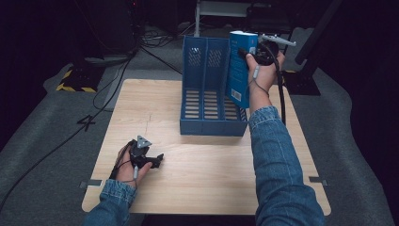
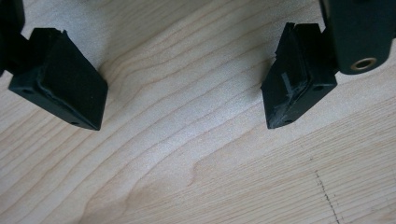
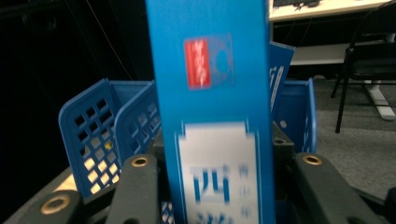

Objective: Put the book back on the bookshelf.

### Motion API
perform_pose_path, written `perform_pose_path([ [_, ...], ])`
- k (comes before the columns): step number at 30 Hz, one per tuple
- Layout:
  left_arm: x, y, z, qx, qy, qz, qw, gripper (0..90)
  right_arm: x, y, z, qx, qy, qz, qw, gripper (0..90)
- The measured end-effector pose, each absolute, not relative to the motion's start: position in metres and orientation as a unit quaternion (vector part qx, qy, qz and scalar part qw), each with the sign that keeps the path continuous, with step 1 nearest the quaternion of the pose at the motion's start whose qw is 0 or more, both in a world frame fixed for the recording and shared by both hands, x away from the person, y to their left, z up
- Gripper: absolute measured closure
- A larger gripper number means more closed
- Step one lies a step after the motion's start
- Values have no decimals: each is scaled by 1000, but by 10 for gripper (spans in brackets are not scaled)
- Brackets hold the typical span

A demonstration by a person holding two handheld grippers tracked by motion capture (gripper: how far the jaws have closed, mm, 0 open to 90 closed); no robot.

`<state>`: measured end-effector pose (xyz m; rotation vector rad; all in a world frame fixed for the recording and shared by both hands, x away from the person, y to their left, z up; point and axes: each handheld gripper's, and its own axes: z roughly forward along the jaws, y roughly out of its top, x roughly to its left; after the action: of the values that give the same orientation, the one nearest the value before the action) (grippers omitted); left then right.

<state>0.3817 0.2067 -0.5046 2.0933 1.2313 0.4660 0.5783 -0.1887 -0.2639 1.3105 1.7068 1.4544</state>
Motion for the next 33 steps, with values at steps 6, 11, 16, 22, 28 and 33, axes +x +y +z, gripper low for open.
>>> perform_pose_path([
  [6,382,206,-505,800,470,177,330,149,579,-181,-278,481,654,518,270,593],
  [11,383,206,-505,800,470,177,329,149,580,-176,-288,482,663,504,271,590],
  [16,383,206,-505,800,470,177,329,149,583,-174,-296,484,668,496,273,591],
  [22,383,206,-505,800,470,177,329,149,584,-173,-302,486,670,492,270,591],
  [28,383,206,-505,800,469,179,328,149,586,-172,-314,490,671,490,263,591],
  [33,384,206,-505,800,469,176,330,149,587,-172,-322,494,674,484,259,591],
])
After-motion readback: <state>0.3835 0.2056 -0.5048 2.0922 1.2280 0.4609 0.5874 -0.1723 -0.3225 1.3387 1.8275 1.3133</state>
